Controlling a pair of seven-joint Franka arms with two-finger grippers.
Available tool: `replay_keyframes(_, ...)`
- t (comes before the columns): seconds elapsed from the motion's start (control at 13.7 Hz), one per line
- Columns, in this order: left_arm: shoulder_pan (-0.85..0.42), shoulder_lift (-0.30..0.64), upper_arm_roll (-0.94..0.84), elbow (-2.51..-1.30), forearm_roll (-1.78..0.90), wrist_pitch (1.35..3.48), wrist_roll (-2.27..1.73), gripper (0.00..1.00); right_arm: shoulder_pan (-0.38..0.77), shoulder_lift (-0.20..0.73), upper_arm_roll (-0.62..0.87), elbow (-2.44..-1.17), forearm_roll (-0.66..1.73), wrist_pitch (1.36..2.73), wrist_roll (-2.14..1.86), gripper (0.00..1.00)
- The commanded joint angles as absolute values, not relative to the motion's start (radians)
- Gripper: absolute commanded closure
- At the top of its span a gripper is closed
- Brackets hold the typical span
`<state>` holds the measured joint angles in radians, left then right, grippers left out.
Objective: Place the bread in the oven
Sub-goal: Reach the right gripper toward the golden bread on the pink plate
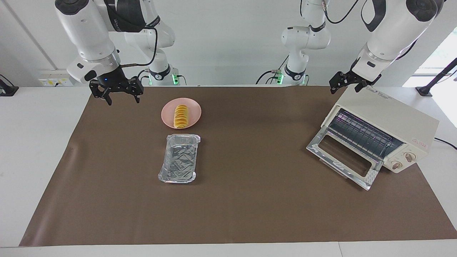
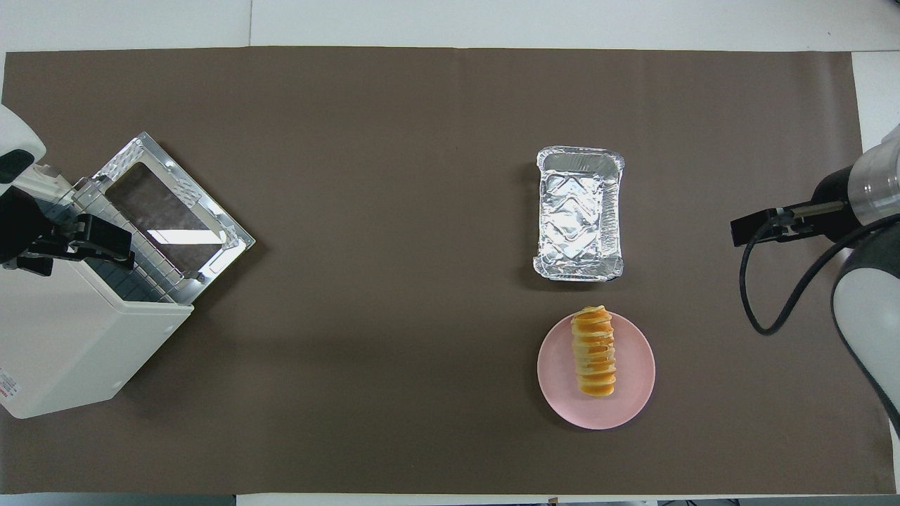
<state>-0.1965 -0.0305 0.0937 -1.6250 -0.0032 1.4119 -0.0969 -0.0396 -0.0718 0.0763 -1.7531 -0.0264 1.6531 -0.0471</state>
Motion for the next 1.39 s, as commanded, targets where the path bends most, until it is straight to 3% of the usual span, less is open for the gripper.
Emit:
replay_keyframes(0.0, -0.189, -0.044, 0.087, -1.632, 0.014, 1.414, -0.098, 0.0, -0.074, -0.078, 0.081, -1.747, -0.034, 1.606, -0.055, 0.0)
replay_keyframes(0.59, -0.189, -0.044, 0.087, -1.632, 0.014, 1.414, -0.098, 0.0, -0.055, -0.083, 0.092, -1.778, -0.009, 1.65, -0.049, 0.0)
replay_keyframes(0.8, -0.189, -0.044, 0.087, -1.632, 0.014, 1.414, -0.098, 0.0, 0.012, -0.146, 0.092, -1.934, -0.009, 1.744, 0.055, 0.0)
replay_keyframes(1.02, -0.189, -0.044, 0.087, -1.632, 0.014, 1.414, -0.098, 0.0, 0.089, -0.138, 0.092, -2.002, 0.024, 1.784, 0.153, 0.0)
replay_keyframes(1.32, -0.189, -0.044, 0.087, -1.632, 0.014, 1.414, -0.098, 0.0, 0.167, -0.129, 0.092, -2.138, 0.064, 1.948, 0.199, 0.0)
